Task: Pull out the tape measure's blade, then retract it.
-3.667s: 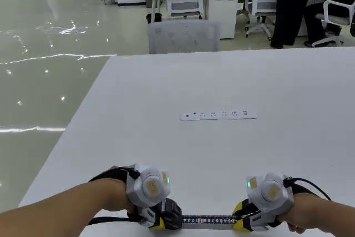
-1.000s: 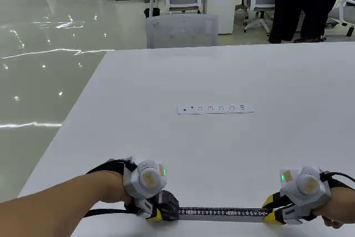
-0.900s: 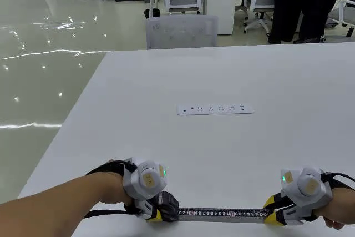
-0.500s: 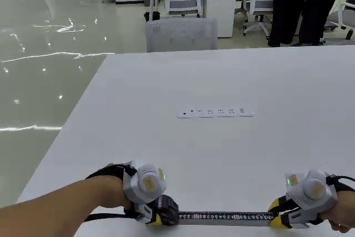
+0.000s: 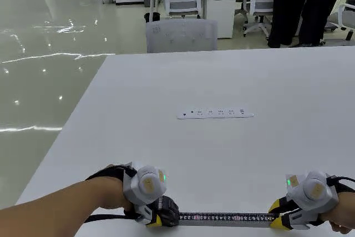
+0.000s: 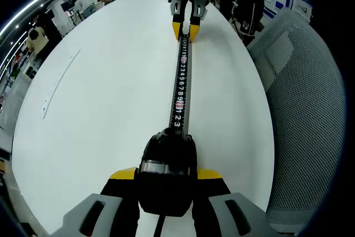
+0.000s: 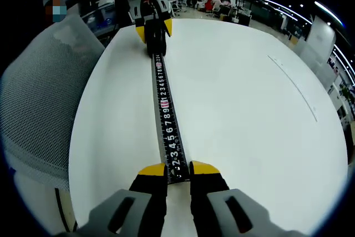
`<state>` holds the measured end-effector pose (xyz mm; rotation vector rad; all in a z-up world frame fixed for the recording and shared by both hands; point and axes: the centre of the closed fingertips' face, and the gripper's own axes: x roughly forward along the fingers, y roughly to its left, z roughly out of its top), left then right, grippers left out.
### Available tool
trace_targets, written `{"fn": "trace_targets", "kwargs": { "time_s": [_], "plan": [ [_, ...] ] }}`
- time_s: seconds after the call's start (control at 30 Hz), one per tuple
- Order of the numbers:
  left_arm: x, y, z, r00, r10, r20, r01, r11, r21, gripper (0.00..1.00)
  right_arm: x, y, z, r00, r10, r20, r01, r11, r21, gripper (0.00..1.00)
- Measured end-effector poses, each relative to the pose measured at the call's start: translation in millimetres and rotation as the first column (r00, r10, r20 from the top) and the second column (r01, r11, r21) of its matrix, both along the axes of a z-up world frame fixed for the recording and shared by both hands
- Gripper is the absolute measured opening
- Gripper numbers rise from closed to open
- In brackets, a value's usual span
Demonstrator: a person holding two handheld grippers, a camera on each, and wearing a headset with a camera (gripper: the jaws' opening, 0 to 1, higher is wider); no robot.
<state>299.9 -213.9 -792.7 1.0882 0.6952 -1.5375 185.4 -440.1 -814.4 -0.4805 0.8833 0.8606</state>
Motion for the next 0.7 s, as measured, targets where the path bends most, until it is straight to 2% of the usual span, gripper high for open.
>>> {"fn": "trace_targets", "kwargs": {
  "time_s": [0.37,0.53,0.63,0.7],
  "plan": [
    [0.2,-0.4,-0.1,1.000,0.001,0.000,-0.001,1.000,-0.002,0.33,0.5,-1.0,-1.0,1.000,-0.006,-0.010,0.006,1.000,0.000,0.13],
    [-0.3,-2.7,-1.1,1.000,-0.013,0.014,0.013,1.000,0.022,0.34,0.9,1.9,-1.2,1.000,-0.006,-0.013,0.006,1.000,-0.010,0.14],
    [0.7,-2.4,-0.9,1.000,-0.013,0.016,0.013,1.000,0.013,0.35,1.6,1.7,-1.6,1.000,0.004,-0.021,-0.005,1.000,-0.021,0.14],
    [1.7,-1.2,-0.1,1.000,0.011,0.007,-0.011,1.000,0.001,0.35,1.8,0.9,-2.0,1.000,0.005,-0.022,-0.006,1.000,-0.027,0.15]
  ]
}}
